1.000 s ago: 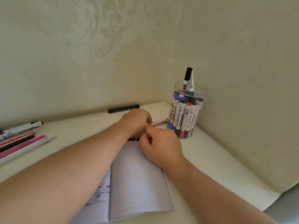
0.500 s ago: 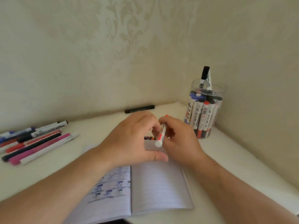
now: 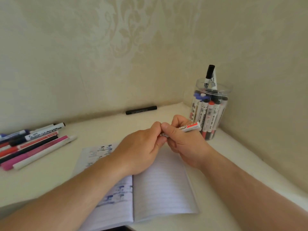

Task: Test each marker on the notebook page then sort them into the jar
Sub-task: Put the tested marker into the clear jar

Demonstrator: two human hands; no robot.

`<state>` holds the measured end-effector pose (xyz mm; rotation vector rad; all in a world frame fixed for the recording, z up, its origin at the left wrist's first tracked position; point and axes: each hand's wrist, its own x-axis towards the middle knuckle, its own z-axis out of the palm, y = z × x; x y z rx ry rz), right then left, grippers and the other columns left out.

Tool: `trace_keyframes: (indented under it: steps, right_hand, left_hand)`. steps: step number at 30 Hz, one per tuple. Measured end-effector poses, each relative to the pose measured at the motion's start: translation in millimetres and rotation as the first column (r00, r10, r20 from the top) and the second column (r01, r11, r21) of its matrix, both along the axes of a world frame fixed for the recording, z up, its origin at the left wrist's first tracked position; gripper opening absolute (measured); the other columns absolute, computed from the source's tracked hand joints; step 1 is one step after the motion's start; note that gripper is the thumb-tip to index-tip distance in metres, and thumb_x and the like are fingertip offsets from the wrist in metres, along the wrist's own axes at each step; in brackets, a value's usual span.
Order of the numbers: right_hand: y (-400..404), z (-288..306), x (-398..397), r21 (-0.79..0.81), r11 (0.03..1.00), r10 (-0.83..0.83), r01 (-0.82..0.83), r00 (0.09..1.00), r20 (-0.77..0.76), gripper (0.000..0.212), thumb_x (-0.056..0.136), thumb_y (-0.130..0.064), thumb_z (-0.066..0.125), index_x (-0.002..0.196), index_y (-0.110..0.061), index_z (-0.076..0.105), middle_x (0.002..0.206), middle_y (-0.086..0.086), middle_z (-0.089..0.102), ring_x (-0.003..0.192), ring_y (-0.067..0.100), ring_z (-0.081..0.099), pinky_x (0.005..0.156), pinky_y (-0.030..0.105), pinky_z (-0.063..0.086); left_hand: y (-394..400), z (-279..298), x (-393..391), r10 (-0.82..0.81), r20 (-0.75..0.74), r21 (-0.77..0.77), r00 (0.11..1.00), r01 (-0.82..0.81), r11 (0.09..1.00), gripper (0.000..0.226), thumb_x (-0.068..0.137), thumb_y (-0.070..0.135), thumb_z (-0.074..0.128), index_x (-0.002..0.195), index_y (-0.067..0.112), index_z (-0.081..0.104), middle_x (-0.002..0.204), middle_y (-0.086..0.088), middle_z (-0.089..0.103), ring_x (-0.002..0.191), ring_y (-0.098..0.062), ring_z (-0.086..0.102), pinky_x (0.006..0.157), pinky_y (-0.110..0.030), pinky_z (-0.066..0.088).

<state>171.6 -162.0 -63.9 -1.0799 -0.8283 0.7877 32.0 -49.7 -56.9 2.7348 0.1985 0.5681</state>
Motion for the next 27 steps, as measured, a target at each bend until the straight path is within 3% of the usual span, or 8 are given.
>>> trace_keyframes:
  steps: [4, 12, 17, 19, 22, 24, 27]
  right_hand:
    - [-3, -2, 3, 0.014, 0.994, 0.111, -0.111, 0.993, -0.035, 0.043, 0.079, -0.027, 0.08, 0.07, -0.015, 0.039, 0.059, 0.012, 0.043, 0.043, 0.016, 0.033, 0.041, 0.02, 0.025]
    - [-4, -2, 11, 0.023, 0.98, 0.196, -0.196, 0.98, -0.016, 0.049, 0.074, -0.032, 0.091, 0.069, -0.018, 0.044, 0.06, 0.01, 0.04, 0.046, 0.015, 0.034, 0.042, 0.021, 0.03]
    - [-11, 5, 14, -0.011, 0.986, 0.164, -0.164, 0.984, 0.07, 0.036, 0.082, -0.022, 0.08, 0.067, -0.023, 0.047, 0.053, 0.003, 0.042, 0.046, 0.014, 0.034, 0.044, 0.024, 0.028]
    - [-10, 7, 14, -0.016, 0.994, 0.111, -0.11, 0.989, 0.096, 0.037, 0.09, -0.015, 0.077, 0.067, -0.023, 0.048, 0.052, 0.002, 0.044, 0.044, 0.014, 0.033, 0.043, 0.023, 0.026]
    - [-11, 12, 22, -0.009, 0.998, -0.069, 0.069, 0.997, 0.029, 0.033, 0.097, -0.018, 0.068, 0.073, -0.018, 0.046, 0.052, 0.005, 0.043, 0.043, 0.015, 0.031, 0.042, 0.024, 0.019]
    - [-12, 13, 30, -0.061, 0.982, -0.178, 0.178, 0.984, 0.011, 0.028, 0.102, -0.017, 0.062, 0.075, -0.02, 0.052, 0.057, 0.006, 0.045, 0.05, 0.018, 0.034, 0.045, 0.026, 0.019]
    - [-9, 7, 31, -0.167, 0.955, -0.231, 0.244, 0.969, 0.092, 0.031, 0.102, -0.014, 0.062, 0.072, -0.021, 0.058, 0.061, 0.006, 0.05, 0.054, 0.018, 0.041, 0.046, 0.027, 0.027]
  left_hand:
    - [2, 4, -1, 0.007, -0.029, -0.049, 1.0, -0.008, 0.999, 0.017, 0.101, 0.053, 0.035, 0.094, 0.038, 0.033, 0.065, 0.017, 0.055, 0.057, -0.009, 0.051, 0.053, -0.032, 0.033]
    - [7, 7, 3, -0.05, -0.076, -0.231, 0.996, 0.031, 0.973, 0.019, 0.104, 0.051, 0.045, 0.094, 0.035, 0.042, 0.067, 0.008, 0.058, 0.061, -0.014, 0.055, 0.063, -0.044, 0.049]
    - [9, 11, 5, -0.053, -0.079, -0.318, 0.995, 0.025, 0.948, 0.024, 0.1, 0.061, 0.048, 0.103, 0.038, 0.053, 0.075, 0.002, 0.065, 0.067, -0.02, 0.058, 0.07, -0.05, 0.053]
    - [15, 9, 2, -0.023, -0.134, -0.28, 0.991, -0.016, 0.96, 0.026, 0.094, 0.069, 0.051, 0.106, 0.047, 0.05, 0.077, 0.01, 0.065, 0.071, -0.014, 0.061, 0.07, -0.044, 0.053]
    - [21, 4, -4, 0.141, -0.201, -0.131, 0.969, -0.169, 0.977, 0.05, 0.078, 0.085, 0.051, 0.114, 0.052, 0.041, 0.076, 0.016, 0.059, 0.076, 0.003, 0.056, 0.067, -0.031, 0.043]
    - [24, -2, -11, 0.225, -0.17, -0.057, 0.959, -0.238, 0.97, 0.042, 0.083, 0.081, 0.053, 0.113, 0.052, 0.048, 0.077, 0.018, 0.059, 0.08, 0.002, 0.058, 0.068, -0.029, 0.042]
    - [23, -9, -19, 0.221, -0.227, 0.045, 0.949, -0.216, 0.975, 0.026, 0.088, 0.07, 0.053, 0.111, 0.061, 0.062, 0.074, 0.023, 0.058, 0.078, 0.0, 0.057, 0.068, -0.025, 0.04]
